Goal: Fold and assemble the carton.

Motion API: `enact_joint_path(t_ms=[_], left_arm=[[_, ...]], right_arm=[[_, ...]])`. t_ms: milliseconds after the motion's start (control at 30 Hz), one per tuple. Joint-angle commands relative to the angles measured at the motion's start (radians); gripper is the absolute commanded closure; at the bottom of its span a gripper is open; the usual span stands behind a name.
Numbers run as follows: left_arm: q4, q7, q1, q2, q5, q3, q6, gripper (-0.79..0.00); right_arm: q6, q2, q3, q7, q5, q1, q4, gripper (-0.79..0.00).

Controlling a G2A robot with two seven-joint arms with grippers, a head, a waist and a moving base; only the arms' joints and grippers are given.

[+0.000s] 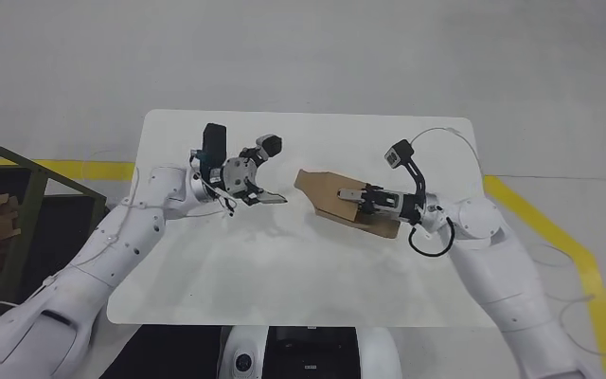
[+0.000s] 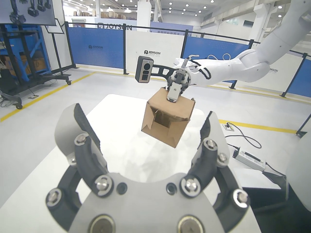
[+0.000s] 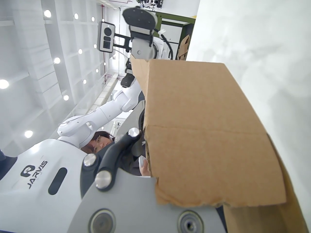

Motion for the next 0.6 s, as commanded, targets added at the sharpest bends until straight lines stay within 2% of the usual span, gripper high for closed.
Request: enact_joint_path(t_ms=[0,200,400,567], left_arm=[[-0.026,-0.022,0.013,0.003,0.007,-0.016,0.015,-0.785],[-0.064,-0.136,0.021,-0.003,-0.053,-0.032,0.038,-0.785],[-0.057,-0.222,0.021,-0.011,-0.145,-0.049,0.06,-0.785],[-0.046,-0.335,0.011,-0.02,-0.214,-0.051,0.099,-0.785]], right_arm=[[0.007,-0.001,-0.007,-0.01,-0.012,0.002,-0.003,0.0],[0.014,-0.003,-0.018,-0.021,-0.035,0.004,-0.012,0.0],[0.019,-0.003,-0.021,-0.024,-0.051,0.001,-0.023,0.0],[0.017,-0.003,-0.024,-0.021,-0.062,-0.004,-0.039,0.0]])
